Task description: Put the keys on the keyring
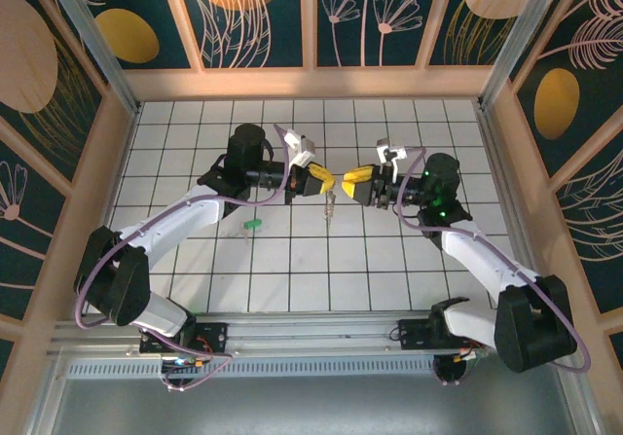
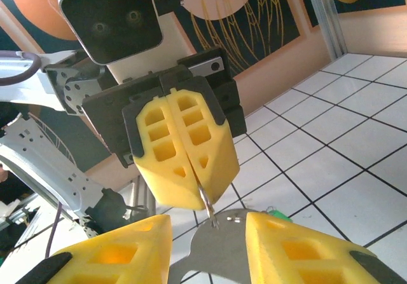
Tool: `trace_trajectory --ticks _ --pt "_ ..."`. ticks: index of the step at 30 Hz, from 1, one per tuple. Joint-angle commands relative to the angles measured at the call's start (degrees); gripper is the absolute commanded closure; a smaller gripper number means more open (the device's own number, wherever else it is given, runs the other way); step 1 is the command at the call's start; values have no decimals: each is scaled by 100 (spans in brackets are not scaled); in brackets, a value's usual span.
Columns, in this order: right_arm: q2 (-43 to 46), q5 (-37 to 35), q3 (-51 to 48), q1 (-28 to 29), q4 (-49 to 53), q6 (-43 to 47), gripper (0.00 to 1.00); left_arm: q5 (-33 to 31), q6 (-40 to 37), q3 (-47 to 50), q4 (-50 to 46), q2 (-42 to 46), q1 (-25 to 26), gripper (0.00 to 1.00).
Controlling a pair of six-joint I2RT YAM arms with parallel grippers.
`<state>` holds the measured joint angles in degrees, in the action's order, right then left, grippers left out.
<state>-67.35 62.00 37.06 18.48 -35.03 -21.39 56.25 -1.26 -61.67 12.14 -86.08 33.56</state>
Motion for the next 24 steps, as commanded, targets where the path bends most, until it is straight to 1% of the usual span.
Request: trace_trajectory --ticks 1,6,8,11,14,17,20,22,24 --pt "-135 67 213 123 -347 -15 65 219 51 -127 138 171 1 100" --pt "-242 67 293 203 -355 11 68 229 68 -117 165 180 1 100" --pt "-261 58 293 217 -371 10 72 229 70 -117 165 182 1 100" --pt "-252 58 276 220 -365 23 81 238 77 -117 174 188 1 100" --pt "-243 58 258 221 -372 23 94 237 87 -117 177 188 1 100" --pt "-250 75 245 232 -389 12 100 251 108 -104 214 188 1 100" --pt "-252 111 249 246 -417 3 100 259 137 -91 254 188 1 100" --pt "-270 135 258 261 -413 -6 93 277 168 -86 303 197 1 100" --pt "-285 146 276 278 -399 8 89 273 185 -91 319 197 1 100"
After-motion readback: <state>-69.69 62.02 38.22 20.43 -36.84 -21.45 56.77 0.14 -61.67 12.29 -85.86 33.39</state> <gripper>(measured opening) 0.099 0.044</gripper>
